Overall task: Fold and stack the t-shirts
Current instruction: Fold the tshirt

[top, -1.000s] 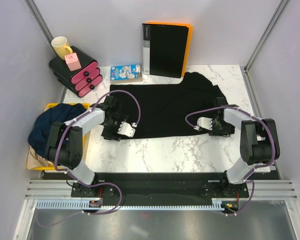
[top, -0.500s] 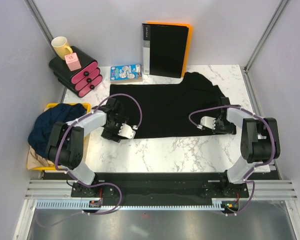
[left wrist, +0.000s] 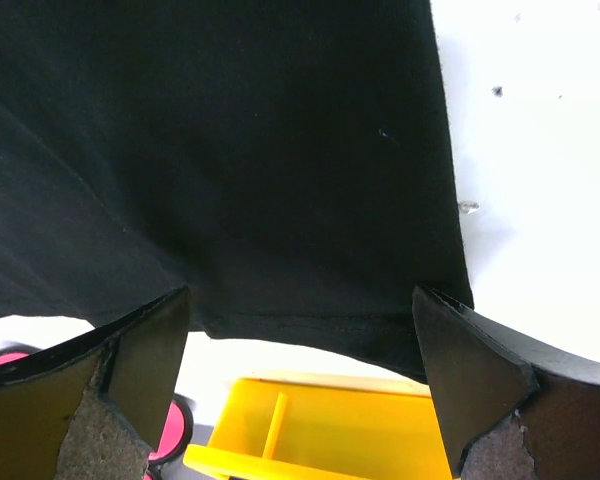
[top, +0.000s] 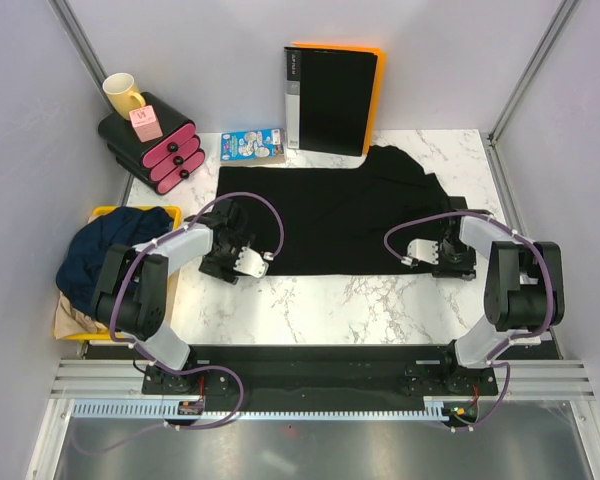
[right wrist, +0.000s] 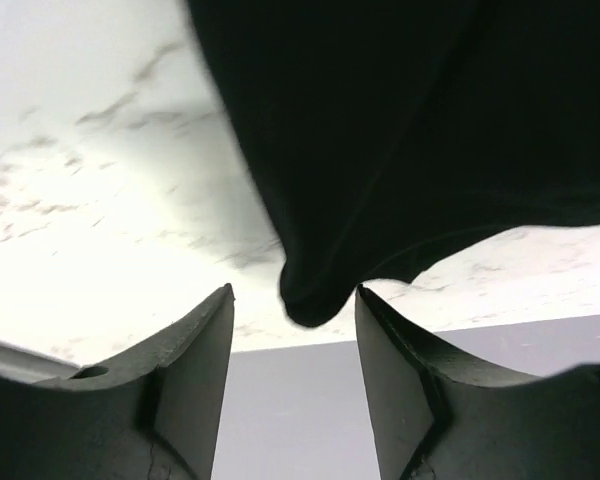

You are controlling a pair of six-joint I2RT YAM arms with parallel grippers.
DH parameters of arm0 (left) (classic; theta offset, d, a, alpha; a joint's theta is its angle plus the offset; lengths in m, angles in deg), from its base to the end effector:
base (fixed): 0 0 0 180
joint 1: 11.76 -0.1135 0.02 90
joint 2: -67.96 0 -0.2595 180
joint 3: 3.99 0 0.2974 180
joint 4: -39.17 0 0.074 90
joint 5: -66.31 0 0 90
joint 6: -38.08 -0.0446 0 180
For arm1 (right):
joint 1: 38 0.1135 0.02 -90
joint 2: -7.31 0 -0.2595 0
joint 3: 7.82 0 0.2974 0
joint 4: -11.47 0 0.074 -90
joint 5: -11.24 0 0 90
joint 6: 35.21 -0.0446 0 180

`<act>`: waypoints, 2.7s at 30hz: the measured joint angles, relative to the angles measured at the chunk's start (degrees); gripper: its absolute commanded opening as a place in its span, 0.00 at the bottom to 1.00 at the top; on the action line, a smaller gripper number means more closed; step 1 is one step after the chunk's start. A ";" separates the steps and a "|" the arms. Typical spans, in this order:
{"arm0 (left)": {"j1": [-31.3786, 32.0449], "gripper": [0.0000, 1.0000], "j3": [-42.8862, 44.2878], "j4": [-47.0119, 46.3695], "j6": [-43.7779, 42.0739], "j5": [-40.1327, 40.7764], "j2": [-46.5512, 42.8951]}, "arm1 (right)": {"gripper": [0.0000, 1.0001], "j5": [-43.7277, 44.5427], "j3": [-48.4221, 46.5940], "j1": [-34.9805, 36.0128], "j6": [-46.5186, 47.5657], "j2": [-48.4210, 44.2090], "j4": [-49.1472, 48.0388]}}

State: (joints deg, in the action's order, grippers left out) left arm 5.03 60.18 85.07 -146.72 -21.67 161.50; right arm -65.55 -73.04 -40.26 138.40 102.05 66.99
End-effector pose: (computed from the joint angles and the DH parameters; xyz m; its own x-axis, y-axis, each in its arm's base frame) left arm 0.3119 -0.0925 0.1120 0.3566 0.9326 0.0552 0.8992 -0.3587 0.2505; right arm 0.3097 -0.0224 0.1086 -0.1686 -0.9616 0.2166 -0.9828 0.1472 -0.1113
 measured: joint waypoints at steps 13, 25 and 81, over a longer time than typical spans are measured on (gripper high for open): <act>-0.76 0.99 2.97 4.68 2.01 -3.63 -0.83 | 0.50 -8.96 -20.85 -1.01 -6.73 1.81 7.19; -0.66 0.99 7.78 7.96 4.37 -8.13 -4.37 | 0.44 -14.01 -31.34 10.32 -11.65 14.45 6.56; 0.11 0.99 6.86 7.89 6.73 -8.44 -1.95 | 0.42 -11.65 -38.32 28.70 -12.04 22.08 -5.31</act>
State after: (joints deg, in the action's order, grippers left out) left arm 5.14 67.04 92.96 -139.99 -30.11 159.55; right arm -77.20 -111.36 -11.56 126.36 124.12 61.68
